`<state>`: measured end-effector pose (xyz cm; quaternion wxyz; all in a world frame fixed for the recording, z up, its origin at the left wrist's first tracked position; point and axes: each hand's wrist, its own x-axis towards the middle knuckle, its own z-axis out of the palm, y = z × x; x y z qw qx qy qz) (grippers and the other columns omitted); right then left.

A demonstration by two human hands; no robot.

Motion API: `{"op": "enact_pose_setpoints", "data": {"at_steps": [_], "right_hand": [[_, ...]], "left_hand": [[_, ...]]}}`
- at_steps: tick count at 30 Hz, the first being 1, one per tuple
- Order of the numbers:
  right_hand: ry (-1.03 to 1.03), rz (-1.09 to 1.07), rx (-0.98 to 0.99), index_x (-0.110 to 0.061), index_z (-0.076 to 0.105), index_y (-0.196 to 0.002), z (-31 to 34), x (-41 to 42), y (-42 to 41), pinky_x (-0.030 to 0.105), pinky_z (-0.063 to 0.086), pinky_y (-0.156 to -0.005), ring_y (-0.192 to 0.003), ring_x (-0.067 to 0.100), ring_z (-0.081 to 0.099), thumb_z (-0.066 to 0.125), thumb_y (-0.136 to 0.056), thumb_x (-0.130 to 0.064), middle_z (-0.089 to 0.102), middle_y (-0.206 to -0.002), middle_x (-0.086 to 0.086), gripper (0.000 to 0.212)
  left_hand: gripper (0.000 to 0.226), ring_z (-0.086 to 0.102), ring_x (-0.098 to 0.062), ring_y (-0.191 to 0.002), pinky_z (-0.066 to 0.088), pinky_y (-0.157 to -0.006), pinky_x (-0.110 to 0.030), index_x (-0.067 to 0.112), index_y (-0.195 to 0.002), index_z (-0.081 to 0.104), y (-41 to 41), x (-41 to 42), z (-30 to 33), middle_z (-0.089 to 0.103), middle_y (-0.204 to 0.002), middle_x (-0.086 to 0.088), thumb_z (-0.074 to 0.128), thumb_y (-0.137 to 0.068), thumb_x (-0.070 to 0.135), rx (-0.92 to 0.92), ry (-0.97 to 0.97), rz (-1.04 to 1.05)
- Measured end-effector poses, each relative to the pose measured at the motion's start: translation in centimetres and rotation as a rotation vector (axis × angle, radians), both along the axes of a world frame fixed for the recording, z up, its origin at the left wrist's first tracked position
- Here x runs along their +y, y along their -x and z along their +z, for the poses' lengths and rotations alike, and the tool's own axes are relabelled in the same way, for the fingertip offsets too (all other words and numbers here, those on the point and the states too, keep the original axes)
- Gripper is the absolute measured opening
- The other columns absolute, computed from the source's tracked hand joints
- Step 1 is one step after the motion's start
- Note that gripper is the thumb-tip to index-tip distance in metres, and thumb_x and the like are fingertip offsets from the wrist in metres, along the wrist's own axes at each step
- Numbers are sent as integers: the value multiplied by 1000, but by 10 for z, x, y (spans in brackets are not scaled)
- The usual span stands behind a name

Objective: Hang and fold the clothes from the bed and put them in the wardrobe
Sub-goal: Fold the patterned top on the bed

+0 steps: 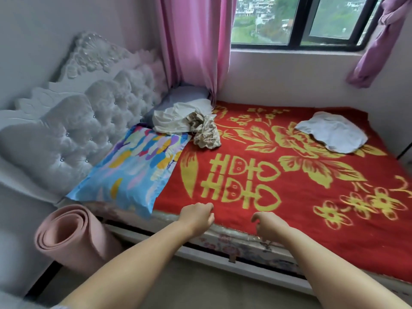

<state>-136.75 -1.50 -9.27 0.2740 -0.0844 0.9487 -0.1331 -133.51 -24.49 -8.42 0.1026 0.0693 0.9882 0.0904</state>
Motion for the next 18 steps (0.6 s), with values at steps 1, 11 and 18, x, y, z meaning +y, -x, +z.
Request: {"op": "enact_pose_setpoints", "data": {"at_steps": [1, 11, 18], "right_hand": [[-1, -4, -9, -18, 50, -136, 2, 0, 18, 30, 52, -65, -84, 18, 66, 33, -98, -8, 63, -119, 5, 43], [18, -186, 7, -21, 53, -131, 3, 35, 143, 39, 58, -78, -87, 20, 68, 36, -99, -14, 65, -109, 4, 37], [-1, -177, -6, -21, 53, -130, -23, 57, 255, 36, 57, -74, -85, 17, 68, 35, -98, -14, 66, -107, 1, 37]], "left_hand": [[29, 61, -27, -83, 45, -64, -35, 15, -114, 54, 20, -3, 0, 66, -97, -5, 37, -99, 33, -11, 5, -10], [30, 56, -22, -70, 34, -50, -29, 13, -117, 55, 189, 19, -5, 62, -86, -1, 37, -99, 28, -61, 7, -87], [31, 59, -21, -74, 39, -56, -31, 15, -116, 55, 283, 43, -32, 64, -89, 0, 35, -99, 33, -111, 9, -55]]}}
